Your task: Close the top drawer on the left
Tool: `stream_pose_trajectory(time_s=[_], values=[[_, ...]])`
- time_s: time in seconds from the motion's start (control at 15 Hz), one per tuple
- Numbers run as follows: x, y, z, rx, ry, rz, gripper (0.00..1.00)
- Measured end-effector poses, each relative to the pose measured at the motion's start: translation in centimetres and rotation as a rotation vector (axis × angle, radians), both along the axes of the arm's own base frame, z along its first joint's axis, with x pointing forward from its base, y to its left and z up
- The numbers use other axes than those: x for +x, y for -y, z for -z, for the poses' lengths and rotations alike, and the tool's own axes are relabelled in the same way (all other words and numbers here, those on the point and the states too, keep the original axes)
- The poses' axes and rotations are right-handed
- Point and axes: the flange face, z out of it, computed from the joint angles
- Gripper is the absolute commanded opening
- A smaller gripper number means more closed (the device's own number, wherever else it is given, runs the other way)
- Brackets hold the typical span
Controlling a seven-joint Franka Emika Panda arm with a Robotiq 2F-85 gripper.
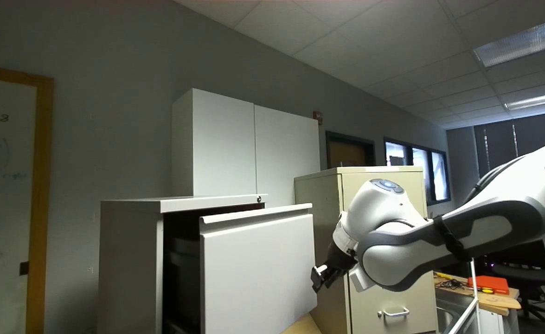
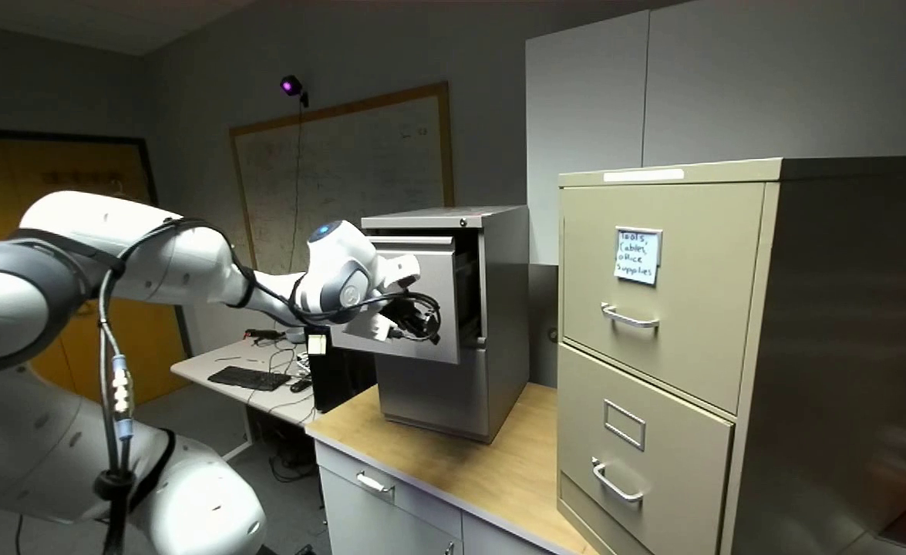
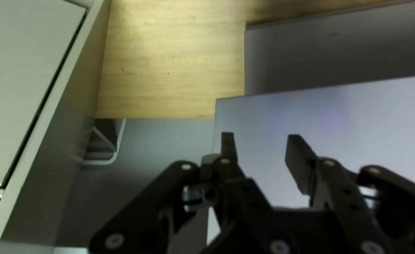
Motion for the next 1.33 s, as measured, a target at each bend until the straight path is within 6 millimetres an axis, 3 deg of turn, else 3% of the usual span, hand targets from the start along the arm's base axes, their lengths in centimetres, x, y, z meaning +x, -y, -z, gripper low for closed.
stream_pose_trajectory(time_s=[0.13,0.47,0.8,1.33], values=[[-1.7,-1.2,-1.0,0.007,0.114,0.011,0.00],[-5.0,-3.2,-4.1,0.040,0.410,-0.009,0.00],[-6.0,-4.1,-7.0,0.098,0.618,-0.045,0.00],[-6.1,-7.1,-7.3,0.213,0.647,-0.135,0.00]])
